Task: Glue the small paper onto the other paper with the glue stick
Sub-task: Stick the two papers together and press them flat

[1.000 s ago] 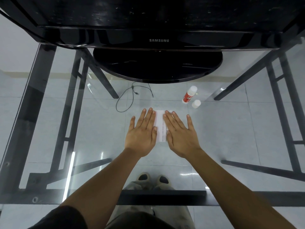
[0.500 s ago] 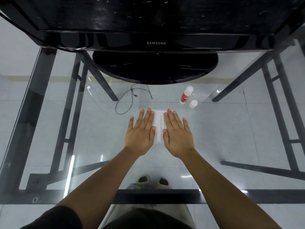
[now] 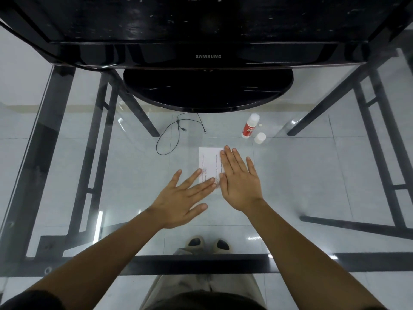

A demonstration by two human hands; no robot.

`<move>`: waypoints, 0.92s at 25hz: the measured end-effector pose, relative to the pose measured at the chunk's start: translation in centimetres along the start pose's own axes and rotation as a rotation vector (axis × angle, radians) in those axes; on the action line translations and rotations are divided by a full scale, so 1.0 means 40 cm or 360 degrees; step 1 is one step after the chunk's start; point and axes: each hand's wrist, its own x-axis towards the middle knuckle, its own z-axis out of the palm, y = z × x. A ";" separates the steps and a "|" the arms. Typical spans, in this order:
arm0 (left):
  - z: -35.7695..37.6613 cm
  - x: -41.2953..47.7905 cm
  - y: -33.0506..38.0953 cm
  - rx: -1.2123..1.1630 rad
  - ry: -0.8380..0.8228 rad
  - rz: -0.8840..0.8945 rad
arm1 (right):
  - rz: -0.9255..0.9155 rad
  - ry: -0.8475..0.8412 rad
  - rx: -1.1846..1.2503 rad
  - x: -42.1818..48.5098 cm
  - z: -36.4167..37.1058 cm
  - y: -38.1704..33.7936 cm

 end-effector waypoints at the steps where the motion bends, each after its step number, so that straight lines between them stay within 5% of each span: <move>1: -0.004 0.003 -0.017 -0.0047 -0.0017 -0.0005 | -0.0001 0.0002 -0.0002 0.000 0.000 -0.001; 6: -0.020 -0.001 -0.096 -0.0160 -0.0008 -0.0233 | 0.0006 0.0000 0.0047 0.001 0.000 -0.002; 11: -0.021 0.041 -0.056 -0.0022 0.0029 -0.0004 | -0.0006 0.0002 0.0038 -0.004 -0.005 -0.002; 16: -0.064 0.143 -0.126 -0.0322 0.0050 -0.0451 | -0.0009 -0.0004 0.0079 -0.002 -0.007 -0.005; 23: -0.019 0.070 -0.026 -0.0056 0.0121 -0.0089 | -0.0014 -0.0001 0.0030 -0.003 0.000 0.000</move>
